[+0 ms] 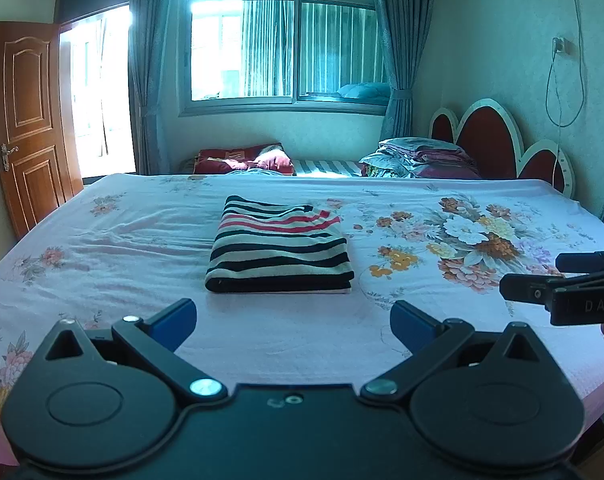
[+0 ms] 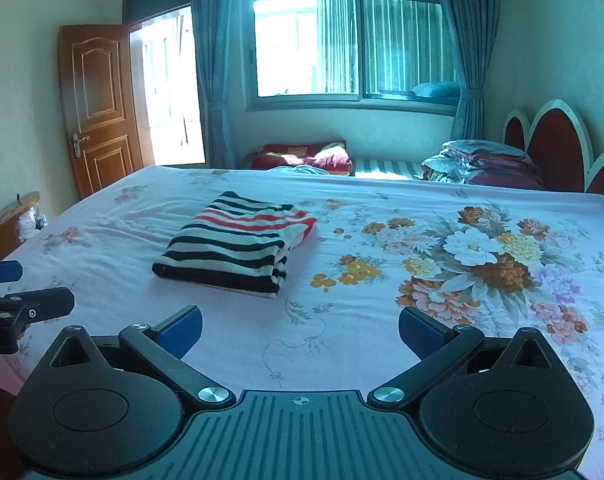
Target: Fold small clothes
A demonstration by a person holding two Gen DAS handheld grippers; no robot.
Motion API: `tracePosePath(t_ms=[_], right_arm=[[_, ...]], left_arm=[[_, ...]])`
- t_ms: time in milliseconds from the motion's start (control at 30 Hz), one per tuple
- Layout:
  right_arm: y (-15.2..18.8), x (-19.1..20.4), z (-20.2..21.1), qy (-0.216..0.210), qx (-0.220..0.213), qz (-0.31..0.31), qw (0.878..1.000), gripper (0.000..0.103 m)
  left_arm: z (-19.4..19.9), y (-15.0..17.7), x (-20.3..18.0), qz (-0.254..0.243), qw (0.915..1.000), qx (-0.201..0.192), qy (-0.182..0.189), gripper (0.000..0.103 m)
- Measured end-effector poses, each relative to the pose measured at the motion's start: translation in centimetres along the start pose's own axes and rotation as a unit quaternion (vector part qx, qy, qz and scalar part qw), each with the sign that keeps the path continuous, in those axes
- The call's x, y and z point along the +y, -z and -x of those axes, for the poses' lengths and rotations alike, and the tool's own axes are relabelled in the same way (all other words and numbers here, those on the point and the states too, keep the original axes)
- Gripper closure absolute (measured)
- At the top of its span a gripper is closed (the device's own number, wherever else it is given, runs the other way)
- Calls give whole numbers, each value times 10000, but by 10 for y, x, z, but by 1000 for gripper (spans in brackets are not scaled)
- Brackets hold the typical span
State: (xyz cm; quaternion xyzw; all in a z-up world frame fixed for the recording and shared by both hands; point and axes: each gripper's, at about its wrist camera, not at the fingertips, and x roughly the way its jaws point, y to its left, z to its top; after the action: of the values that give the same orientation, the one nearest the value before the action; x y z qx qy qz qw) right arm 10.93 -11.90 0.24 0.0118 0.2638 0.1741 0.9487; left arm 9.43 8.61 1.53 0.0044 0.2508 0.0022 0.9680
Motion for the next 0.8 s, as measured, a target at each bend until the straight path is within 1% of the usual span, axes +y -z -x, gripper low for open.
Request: tracePosePath(t_ms=[800], right_arm=[[-2, 1, 1, 55, -3, -15, 10000, 0]], left_arm=[[0, -1, -3, -38, 10000, -9, 38, 0]])
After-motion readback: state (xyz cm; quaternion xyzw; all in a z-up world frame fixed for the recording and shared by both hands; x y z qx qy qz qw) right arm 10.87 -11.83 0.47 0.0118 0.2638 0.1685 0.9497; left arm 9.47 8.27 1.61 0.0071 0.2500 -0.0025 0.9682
